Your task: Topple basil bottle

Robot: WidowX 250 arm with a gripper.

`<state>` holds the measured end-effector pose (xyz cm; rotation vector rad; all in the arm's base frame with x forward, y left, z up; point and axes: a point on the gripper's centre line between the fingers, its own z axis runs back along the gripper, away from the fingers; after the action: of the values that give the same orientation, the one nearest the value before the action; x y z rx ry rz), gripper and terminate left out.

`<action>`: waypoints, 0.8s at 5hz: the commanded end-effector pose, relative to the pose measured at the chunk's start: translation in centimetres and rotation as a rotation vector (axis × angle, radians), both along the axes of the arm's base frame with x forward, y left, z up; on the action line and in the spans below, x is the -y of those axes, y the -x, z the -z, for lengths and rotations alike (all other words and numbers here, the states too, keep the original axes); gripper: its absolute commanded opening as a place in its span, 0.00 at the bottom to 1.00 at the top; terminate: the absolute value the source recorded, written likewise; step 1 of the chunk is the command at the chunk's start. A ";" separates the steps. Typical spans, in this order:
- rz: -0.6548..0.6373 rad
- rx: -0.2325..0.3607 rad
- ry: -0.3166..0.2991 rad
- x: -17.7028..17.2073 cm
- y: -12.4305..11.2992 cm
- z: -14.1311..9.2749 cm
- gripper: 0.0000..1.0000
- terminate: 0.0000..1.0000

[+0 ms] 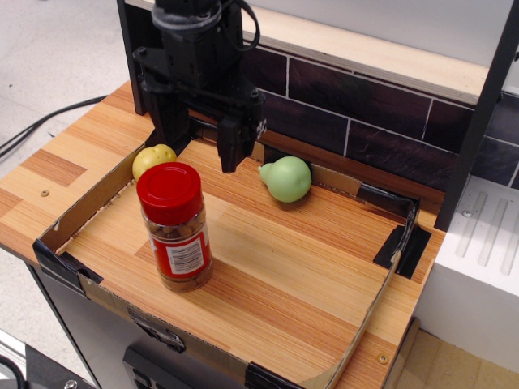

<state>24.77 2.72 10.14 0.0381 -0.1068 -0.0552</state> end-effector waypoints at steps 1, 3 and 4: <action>0.123 -0.001 -0.025 0.0 0.8 0.1 1.00 0.00; 0.208 -0.026 -0.034 -0.4 1.6 1.1 1.00 0.00; 0.233 -0.007 -0.032 -0.9 1.9 1.2 1.00 0.00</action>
<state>22.48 3.19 8.16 0.0415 -0.0685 -0.2930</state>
